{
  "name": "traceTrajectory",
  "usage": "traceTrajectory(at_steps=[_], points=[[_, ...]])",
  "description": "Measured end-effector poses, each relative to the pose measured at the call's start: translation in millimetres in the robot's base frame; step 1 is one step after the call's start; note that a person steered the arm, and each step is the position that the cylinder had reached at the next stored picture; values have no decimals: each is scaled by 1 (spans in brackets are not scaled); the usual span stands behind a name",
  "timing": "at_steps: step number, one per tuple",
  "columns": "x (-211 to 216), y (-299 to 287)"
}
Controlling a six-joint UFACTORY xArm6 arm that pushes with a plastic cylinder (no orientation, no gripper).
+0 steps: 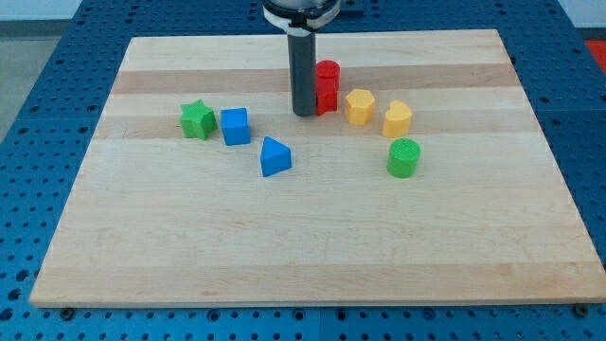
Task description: Move the hexagon above the heart
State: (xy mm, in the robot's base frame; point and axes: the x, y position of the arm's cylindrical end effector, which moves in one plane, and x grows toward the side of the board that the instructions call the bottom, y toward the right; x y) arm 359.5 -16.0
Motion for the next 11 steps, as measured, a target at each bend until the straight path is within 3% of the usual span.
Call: traceTrajectory(at_steps=[3,4,5,8,11], points=[[7,11],[42,16],[47,35],[33,36],[10,74]])
